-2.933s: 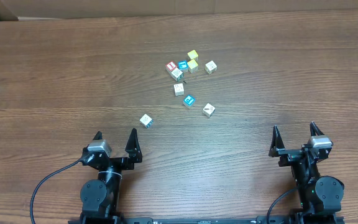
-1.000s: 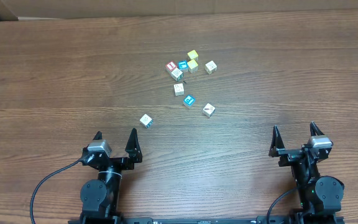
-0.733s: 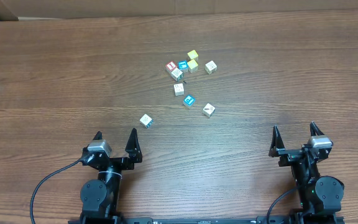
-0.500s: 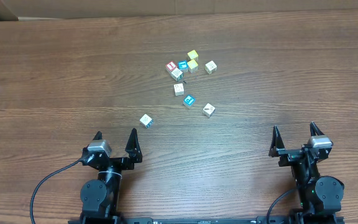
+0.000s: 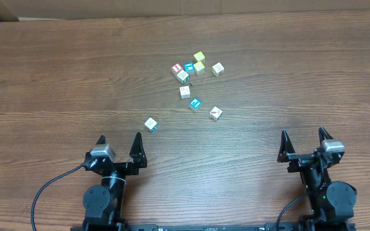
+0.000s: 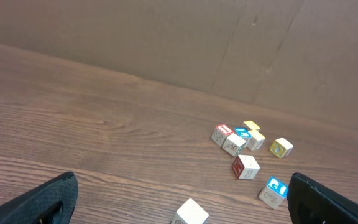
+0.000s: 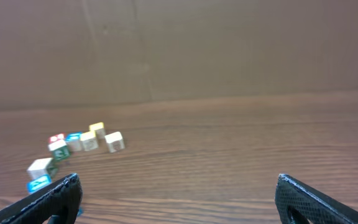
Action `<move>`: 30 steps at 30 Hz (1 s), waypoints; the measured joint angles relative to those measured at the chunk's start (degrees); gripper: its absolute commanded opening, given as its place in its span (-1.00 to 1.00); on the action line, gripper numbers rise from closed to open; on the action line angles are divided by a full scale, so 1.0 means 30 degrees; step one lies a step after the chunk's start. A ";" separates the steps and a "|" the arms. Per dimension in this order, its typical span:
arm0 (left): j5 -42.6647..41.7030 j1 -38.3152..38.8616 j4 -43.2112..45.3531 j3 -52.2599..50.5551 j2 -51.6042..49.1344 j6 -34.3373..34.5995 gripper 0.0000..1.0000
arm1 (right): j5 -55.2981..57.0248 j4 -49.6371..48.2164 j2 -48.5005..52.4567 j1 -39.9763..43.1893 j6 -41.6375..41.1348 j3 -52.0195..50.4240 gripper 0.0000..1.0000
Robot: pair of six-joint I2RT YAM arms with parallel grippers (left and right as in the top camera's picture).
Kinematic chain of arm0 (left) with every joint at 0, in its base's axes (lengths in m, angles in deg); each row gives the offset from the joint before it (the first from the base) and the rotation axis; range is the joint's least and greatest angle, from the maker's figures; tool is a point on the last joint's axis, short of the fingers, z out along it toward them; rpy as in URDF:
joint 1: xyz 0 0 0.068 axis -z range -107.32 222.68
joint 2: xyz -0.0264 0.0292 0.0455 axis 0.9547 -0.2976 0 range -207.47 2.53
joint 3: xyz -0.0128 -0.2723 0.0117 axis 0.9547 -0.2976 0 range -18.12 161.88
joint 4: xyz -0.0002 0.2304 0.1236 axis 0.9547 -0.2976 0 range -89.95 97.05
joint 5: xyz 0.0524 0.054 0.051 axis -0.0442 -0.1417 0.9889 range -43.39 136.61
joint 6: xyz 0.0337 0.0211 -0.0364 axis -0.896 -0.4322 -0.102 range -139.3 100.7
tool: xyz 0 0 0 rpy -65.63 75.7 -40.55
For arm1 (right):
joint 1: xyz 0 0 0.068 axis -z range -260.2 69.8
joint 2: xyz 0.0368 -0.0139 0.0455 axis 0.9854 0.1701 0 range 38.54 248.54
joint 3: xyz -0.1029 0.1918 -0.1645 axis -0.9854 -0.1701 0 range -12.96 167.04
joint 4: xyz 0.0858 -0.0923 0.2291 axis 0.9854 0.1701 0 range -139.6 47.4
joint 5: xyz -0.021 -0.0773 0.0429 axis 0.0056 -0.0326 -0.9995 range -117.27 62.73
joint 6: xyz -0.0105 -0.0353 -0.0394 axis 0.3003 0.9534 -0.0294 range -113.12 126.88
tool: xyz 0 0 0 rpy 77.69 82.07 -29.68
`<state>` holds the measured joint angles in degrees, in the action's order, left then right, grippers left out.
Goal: Flip 3 blocks
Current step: 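Raise the right arm and move the right gripper over the block cluster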
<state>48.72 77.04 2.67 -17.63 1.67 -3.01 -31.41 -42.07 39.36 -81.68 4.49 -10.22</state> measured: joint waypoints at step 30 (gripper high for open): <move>-0.0073 0.0000 -0.0022 -0.0007 0.0000 0.0000 0.99 | -0.3177 2.5077 2.5412 0.0000 -0.0197 3.5911 1.00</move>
<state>48.51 77.04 2.60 -17.65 1.67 -3.01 -40.94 33.16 115.60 -81.68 3.90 97.52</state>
